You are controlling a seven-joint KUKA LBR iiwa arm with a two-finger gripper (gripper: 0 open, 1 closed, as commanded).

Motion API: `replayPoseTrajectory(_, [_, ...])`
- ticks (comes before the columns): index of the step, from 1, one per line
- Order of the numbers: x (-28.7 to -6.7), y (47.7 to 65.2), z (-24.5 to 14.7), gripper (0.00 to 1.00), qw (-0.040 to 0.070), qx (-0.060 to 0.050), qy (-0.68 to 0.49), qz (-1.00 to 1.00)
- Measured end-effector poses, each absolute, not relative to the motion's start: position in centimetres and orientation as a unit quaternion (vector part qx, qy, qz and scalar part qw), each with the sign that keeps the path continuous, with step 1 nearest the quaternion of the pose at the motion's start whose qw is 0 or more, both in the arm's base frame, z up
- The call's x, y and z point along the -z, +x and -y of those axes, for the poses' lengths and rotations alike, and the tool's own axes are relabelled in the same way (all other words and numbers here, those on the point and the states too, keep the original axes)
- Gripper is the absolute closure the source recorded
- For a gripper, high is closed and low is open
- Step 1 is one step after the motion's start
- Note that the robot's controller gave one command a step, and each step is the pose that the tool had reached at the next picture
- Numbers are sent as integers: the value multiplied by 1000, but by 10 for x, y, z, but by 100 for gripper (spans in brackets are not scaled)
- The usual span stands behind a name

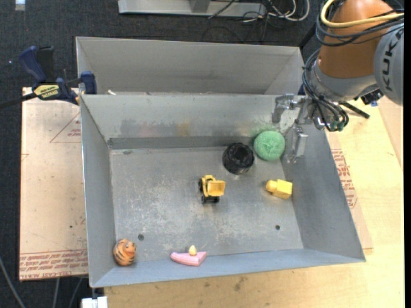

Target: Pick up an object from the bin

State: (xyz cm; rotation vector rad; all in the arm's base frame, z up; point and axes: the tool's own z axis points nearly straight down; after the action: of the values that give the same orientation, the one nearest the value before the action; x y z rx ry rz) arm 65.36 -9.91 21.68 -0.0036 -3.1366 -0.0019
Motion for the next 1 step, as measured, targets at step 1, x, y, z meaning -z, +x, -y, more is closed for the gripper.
replayPoseTrajectory(1, [-222,655,99,0,-1,0,0,1000])
